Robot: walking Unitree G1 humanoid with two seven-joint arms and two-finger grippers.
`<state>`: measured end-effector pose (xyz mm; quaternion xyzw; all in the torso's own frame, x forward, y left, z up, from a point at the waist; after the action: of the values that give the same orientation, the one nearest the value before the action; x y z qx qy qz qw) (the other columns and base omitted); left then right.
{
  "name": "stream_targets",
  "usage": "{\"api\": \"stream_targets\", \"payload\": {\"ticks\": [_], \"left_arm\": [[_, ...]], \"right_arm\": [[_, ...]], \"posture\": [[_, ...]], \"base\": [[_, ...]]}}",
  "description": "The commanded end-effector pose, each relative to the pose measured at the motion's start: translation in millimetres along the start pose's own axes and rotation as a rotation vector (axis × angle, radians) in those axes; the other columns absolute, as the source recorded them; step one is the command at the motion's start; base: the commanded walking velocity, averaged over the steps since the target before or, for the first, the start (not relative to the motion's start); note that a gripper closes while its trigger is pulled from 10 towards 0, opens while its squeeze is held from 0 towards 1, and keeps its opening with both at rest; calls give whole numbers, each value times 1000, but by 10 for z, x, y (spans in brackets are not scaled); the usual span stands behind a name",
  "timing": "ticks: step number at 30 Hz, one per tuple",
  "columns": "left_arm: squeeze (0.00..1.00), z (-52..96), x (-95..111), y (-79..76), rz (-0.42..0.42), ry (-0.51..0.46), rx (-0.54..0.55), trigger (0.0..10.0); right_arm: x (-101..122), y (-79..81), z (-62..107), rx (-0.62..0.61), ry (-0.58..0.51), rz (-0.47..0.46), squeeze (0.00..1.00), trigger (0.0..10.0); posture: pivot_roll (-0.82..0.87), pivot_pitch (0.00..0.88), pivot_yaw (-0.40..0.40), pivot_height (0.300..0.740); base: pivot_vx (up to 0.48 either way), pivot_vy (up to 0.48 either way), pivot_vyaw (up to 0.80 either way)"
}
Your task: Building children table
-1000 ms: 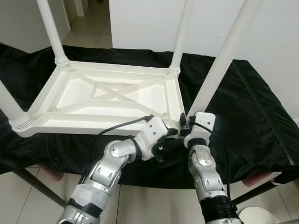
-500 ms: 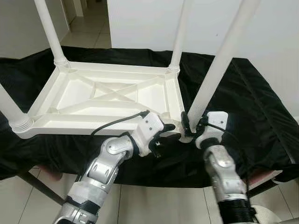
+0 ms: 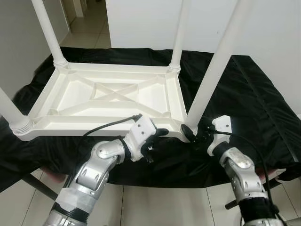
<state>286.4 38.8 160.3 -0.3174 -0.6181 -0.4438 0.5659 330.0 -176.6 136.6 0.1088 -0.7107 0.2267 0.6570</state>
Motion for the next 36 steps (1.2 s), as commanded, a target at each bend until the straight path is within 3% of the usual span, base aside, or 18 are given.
{"api": "stream_targets", "payload": {"ticks": [1,6,16,17,18,19,29,30,31,36], "left_arm": [[0,-1,-21,-100,4,13,-106,10000],[0,-40,-10,-130,-2,14,-91,10000],[0,-55,-3,-151,-9,16,-85,10000],[0,-56,-4,-145,-11,16,-80,10000],[0,-56,-4,-145,-11,16,-80,10000],[0,-65,2,-138,-14,14,-73,10000],[0,-81,2,-144,-14,13,-72,10000],[0,-87,4,-144,-14,13,-74,10000],[0,-93,5,-142,-14,12,-75,10000],[0,-102,2,-139,-13,12,-75,10000]], "right_arm": [[-65,-20,28,1,23,-9,0,10000],[-22,-35,-137,116,38,18,0,10000],[67,-37,-296,217,29,39,0,10000],[70,-34,-308,227,28,36,0,5216],[70,-34,-308,227,28,36,0,5216],[57,-27,-317,254,38,36,0,0],[-32,-61,-281,273,71,59,0,0],[-46,-78,-271,261,72,58,0,824],[-56,-94,-263,250,75,60,0,10000],[-61,-109,-252,234,77,49,0,10000]], "posture": [[-23,67,-6,740],[-9,63,-23,740],[5,56,-39,740],[6,54,-40,740],[6,54,-40,740],[11,50,-46,740],[1,48,-41,740],[-3,47,-41,740],[-5,47,-41,740],[-9,47,-41,740]], "base": [[0,0,0],[0,0,0],[0,0,0],[0,0,0],[0,0,0],[0,0,0],[0,0,0],[0,0,0],[0,0,0],[0,0,0]]}}
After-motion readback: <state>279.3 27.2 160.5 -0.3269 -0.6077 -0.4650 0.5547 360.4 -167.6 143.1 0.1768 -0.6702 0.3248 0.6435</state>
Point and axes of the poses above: a point about 5 cm out from each wrist's last joint towards the gripper, its own z axis pointing back from the gripper into the wrist, its own x axis along the axis of the wrist's last joint, y = z × x, the point moved 2 cm from there along -z, pointing out of the wrist towards the gripper, and after that the axes turned 2 degrees about z, right-handed, at the moved point
